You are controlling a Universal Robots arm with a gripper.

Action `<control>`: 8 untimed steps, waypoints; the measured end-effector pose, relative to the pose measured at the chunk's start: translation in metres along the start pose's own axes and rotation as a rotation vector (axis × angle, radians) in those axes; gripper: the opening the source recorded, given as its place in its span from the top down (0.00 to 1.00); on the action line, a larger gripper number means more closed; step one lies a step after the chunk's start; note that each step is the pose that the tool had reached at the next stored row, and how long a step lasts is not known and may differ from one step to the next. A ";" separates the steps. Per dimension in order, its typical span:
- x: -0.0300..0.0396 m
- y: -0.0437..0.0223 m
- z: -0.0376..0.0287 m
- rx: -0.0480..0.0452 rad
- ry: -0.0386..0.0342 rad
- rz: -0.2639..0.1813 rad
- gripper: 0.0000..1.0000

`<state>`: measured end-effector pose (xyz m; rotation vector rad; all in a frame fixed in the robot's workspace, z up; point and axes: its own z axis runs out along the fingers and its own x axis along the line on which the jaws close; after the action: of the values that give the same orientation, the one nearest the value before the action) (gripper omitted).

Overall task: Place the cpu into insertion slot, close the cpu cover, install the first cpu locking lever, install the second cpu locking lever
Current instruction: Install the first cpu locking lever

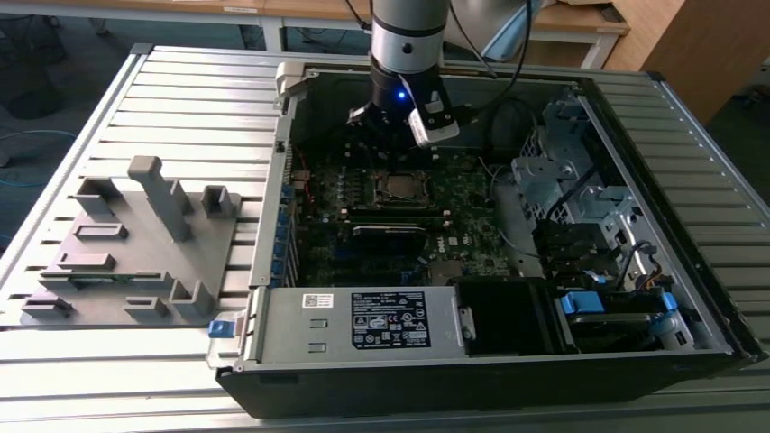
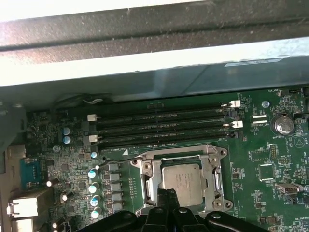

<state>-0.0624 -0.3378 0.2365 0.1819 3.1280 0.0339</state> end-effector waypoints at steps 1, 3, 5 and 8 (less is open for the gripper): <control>0.0006 -0.0001 0.0000 0.0000 0.0000 0.000 0.90; 0.0021 -0.0004 0.0000 -0.0003 -0.0001 0.000 0.90; 0.0032 -0.0005 0.0000 -0.0004 0.0000 0.000 0.90; 0.0034 -0.0006 0.0000 -0.0004 0.0000 0.000 0.90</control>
<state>-0.0658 -0.3380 0.2364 0.1819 3.1280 0.0345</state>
